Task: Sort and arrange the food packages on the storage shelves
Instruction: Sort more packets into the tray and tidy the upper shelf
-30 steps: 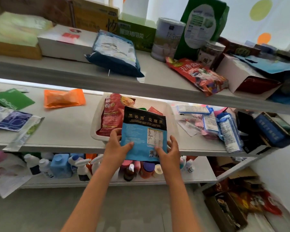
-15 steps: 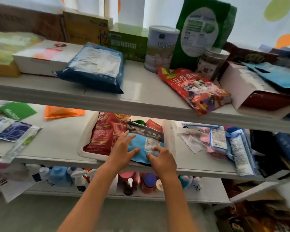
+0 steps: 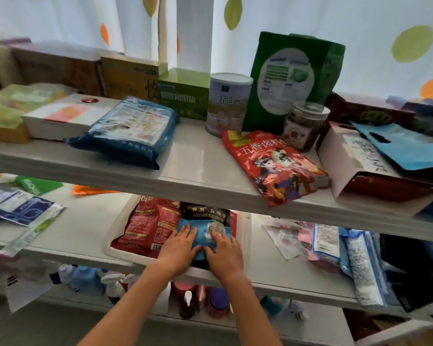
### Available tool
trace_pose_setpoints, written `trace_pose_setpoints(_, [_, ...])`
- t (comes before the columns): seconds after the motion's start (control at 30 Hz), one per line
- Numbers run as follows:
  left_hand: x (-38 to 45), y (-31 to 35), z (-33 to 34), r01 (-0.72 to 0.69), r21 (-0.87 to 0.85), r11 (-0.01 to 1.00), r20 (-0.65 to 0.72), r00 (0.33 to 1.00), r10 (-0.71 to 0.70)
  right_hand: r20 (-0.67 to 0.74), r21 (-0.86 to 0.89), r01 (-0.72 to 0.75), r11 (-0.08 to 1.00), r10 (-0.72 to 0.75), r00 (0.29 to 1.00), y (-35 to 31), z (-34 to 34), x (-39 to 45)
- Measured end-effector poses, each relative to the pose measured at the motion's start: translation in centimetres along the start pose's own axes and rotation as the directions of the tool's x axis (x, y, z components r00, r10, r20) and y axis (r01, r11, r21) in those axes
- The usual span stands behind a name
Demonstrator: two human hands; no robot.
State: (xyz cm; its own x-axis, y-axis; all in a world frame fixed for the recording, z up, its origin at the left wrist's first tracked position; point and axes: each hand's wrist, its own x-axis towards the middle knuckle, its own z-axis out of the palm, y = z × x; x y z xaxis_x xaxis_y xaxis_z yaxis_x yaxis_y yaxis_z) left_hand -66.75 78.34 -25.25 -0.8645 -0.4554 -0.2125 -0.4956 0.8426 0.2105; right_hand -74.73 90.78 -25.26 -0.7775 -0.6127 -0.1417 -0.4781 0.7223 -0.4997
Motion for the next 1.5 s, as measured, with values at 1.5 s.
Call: trace_pose_setpoints(1.5, [-10.0,4.0,-24.4,-0.492,-0.042,0.87,-0.574,0.724,0.382,-0.5,-0.218,-0.037,0.975,-0.079,0.862,-11.4,-23.1,-6.2])
